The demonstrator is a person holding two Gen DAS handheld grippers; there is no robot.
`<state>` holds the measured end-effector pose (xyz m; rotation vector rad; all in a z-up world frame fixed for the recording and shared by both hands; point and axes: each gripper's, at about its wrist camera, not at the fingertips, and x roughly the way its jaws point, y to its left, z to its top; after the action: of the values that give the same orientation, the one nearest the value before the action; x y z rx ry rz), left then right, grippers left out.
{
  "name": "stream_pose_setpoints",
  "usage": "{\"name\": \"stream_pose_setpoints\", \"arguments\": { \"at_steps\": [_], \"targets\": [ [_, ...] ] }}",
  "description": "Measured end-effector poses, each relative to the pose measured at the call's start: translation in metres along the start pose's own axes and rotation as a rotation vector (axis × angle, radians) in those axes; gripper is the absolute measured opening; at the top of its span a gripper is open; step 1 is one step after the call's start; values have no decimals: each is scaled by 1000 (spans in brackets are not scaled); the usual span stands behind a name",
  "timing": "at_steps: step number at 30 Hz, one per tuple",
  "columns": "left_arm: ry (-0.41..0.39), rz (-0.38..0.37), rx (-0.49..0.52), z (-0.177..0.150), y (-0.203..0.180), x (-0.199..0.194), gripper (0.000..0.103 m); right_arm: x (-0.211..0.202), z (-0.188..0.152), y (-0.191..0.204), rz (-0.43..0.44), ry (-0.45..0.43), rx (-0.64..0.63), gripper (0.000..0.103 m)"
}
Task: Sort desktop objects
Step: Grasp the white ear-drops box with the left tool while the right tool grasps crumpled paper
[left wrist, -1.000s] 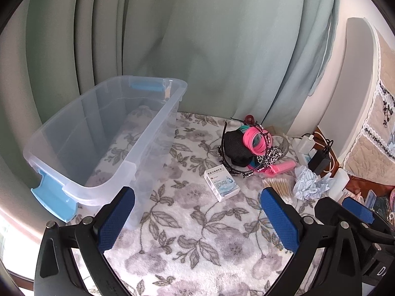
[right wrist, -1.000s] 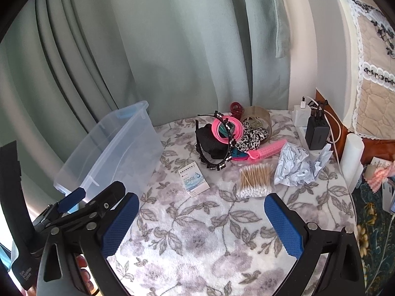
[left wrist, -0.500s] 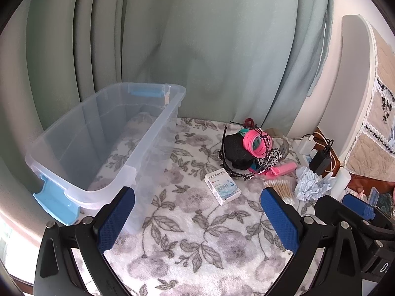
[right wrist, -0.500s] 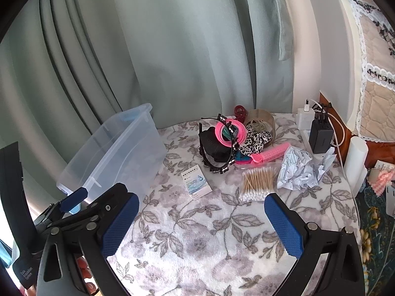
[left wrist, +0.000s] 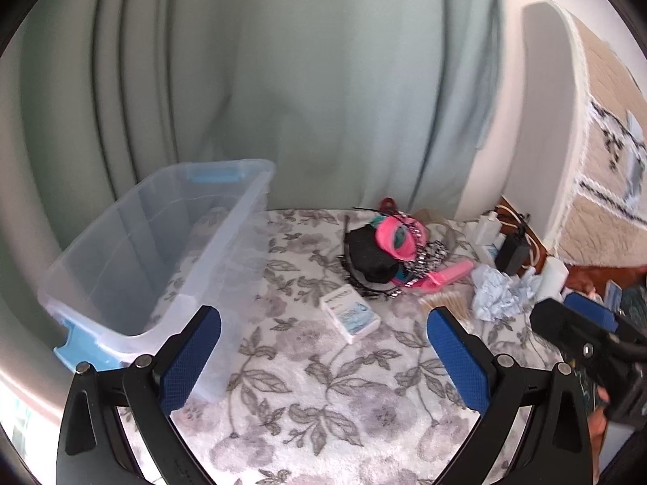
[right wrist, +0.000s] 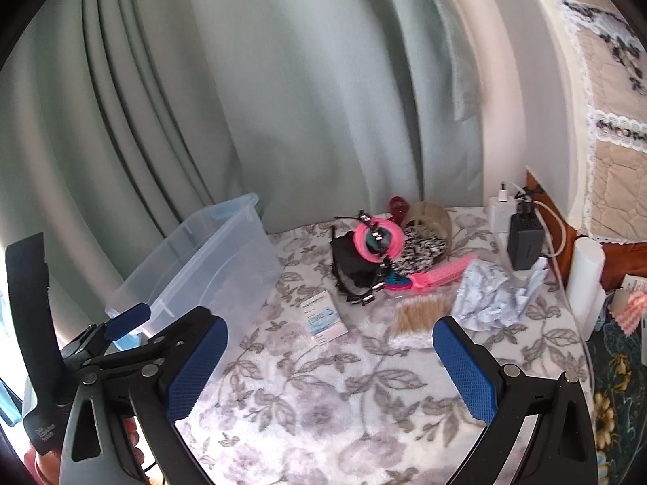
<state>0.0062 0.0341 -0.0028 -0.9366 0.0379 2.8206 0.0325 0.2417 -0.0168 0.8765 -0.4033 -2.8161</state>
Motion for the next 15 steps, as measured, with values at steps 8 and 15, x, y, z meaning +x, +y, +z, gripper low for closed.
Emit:
{"name": "stream_pose_setpoints", "arguments": {
  "at_steps": [8,15],
  "targets": [
    [136,-116,102,-8,-49,48,102,13,-6,-59,-113,14,86,103],
    [224,-90,27,-19,-50,111,102,48,-17,-109,-110,57,221,103]
  ]
}}
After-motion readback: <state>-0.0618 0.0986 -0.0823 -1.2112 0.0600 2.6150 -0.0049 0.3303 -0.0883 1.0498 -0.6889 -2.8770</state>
